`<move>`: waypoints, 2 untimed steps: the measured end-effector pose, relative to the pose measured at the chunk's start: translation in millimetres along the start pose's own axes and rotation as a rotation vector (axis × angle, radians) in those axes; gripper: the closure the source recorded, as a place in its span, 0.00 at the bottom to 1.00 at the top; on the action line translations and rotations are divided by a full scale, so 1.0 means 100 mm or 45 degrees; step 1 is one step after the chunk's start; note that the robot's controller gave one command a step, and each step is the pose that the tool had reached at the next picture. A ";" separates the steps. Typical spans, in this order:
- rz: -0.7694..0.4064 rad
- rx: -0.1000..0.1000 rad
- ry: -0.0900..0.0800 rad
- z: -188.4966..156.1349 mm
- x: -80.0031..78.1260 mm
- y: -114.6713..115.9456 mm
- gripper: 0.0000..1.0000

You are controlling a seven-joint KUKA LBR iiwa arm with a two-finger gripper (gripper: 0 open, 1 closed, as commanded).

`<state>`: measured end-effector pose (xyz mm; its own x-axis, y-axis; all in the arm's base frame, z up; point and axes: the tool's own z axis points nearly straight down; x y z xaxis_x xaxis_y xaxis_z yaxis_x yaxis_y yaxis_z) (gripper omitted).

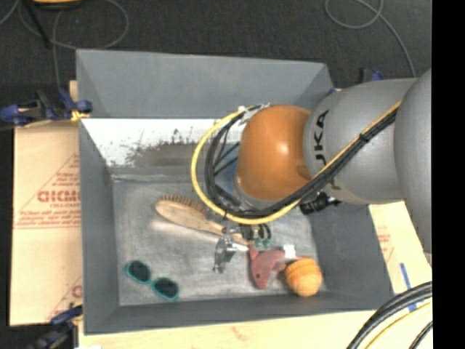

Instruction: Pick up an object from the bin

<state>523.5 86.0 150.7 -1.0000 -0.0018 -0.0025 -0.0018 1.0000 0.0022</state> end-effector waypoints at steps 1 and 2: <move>-0.057 0.003 -0.014 0.56 -0.43 -0.34 0.00; -0.068 0.004 -0.012 0.79 -0.55 -0.46 0.00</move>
Offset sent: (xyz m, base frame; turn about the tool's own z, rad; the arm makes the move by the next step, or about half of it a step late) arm 0.0514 -0.0443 -0.0807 -0.0587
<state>578.8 40.1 71.6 -0.9984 -0.0553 -0.0119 -0.0553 0.9985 -0.0010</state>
